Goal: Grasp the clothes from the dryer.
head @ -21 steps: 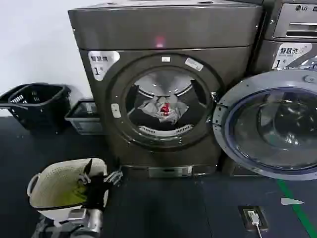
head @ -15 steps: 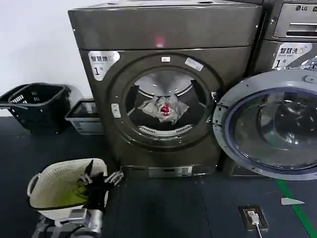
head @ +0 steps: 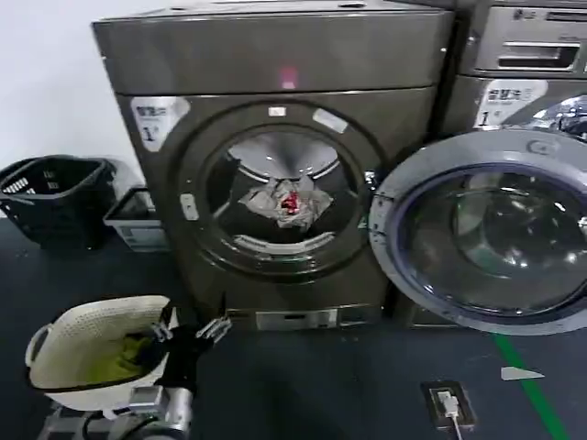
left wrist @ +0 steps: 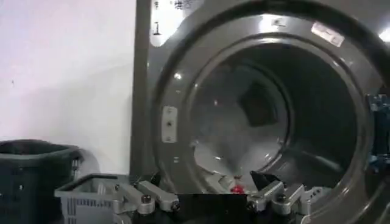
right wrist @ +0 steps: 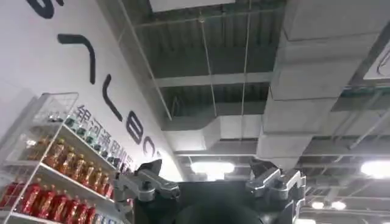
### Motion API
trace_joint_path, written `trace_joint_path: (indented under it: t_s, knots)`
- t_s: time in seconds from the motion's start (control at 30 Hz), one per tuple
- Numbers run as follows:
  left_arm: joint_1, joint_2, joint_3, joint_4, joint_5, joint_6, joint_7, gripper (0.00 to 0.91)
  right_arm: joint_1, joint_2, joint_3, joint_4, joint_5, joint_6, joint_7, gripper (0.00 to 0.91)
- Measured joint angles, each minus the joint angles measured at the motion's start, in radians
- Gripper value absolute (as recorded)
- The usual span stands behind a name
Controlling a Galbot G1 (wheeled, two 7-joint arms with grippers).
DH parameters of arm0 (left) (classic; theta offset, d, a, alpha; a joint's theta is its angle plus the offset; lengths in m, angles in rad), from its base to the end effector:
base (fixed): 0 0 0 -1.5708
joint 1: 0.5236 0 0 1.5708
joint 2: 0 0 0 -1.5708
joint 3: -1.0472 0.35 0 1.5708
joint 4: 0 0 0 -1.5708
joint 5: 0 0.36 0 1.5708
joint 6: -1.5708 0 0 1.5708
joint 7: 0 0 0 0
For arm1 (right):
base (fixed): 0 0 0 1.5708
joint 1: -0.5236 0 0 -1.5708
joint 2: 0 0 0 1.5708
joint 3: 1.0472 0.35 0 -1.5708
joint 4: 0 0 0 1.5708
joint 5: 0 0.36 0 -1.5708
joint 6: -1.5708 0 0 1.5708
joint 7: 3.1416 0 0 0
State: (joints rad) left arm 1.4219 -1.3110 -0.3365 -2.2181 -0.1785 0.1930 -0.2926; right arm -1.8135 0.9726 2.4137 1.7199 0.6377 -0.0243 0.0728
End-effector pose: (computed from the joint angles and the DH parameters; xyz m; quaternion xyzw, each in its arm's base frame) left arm 0.2106 -0.0175 -0.2356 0.0098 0.9998 -0.0074 0.0128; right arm -0.1184 -0.4463 0.0381 0.5991 0.7127 -0.2663 0.2495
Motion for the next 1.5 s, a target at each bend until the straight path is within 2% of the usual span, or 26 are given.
trace_joint_path:
  t_s: [0.83,1.5]
  knots:
    - [-0.001,0.003,0.008,0.002,0.008,0.006,0.003,0.907,-0.003,0.005,0.01,-0.007,0.008,0.005,-0.006,0.907]
    - [-0.018,0.01,0.001,0.009,0.019,-0.007,0.013,0.907,-0.012,0.007,0.019,-0.012,0.024,0.077,-0.029,0.907]
